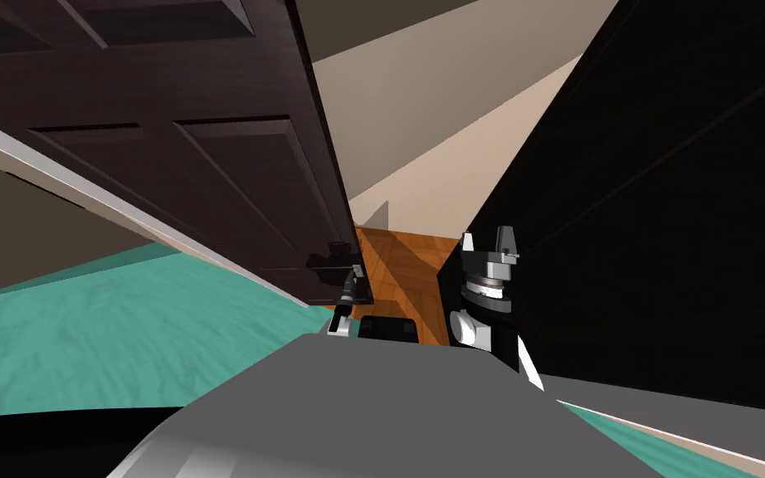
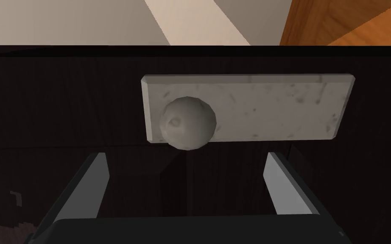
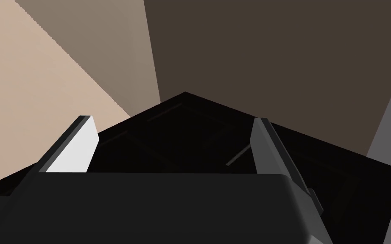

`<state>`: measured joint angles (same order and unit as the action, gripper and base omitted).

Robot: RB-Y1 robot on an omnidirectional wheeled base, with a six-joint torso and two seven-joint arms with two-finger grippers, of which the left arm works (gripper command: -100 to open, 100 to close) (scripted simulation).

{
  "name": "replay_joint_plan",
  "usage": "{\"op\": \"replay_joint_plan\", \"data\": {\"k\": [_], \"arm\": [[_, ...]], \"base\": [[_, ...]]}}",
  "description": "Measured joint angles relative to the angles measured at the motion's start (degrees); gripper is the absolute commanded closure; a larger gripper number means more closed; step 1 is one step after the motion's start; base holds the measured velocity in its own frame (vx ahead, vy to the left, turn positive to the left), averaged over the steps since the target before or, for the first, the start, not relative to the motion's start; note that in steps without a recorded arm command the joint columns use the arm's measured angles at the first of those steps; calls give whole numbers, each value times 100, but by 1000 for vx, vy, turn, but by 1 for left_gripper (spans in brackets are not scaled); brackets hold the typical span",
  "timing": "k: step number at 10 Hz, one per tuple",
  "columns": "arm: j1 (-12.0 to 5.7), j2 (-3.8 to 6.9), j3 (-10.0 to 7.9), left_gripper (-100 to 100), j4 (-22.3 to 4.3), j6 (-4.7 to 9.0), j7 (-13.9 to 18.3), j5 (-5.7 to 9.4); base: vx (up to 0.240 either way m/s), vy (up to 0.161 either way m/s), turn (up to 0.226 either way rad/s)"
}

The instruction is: Push the door open

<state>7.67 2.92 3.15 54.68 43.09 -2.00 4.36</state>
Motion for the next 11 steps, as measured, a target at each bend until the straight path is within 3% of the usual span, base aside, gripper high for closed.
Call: {"op": "replay_joint_plan", "data": {"k": [2, 3, 8, 11], "arm": [[-40, -51, -32, -100, -72, 48, -10, 8], [-40, -58, -30, 100, -72, 62, -10, 8], [-35, -53, -27, 100, -82, 34, -13, 5], [-16, -21, -77, 100, -146, 21, -27, 33]], "base": [[152, 1, -8], [-20, -3, 0], [-14, 0, -3], [141, -33, 38]]}}
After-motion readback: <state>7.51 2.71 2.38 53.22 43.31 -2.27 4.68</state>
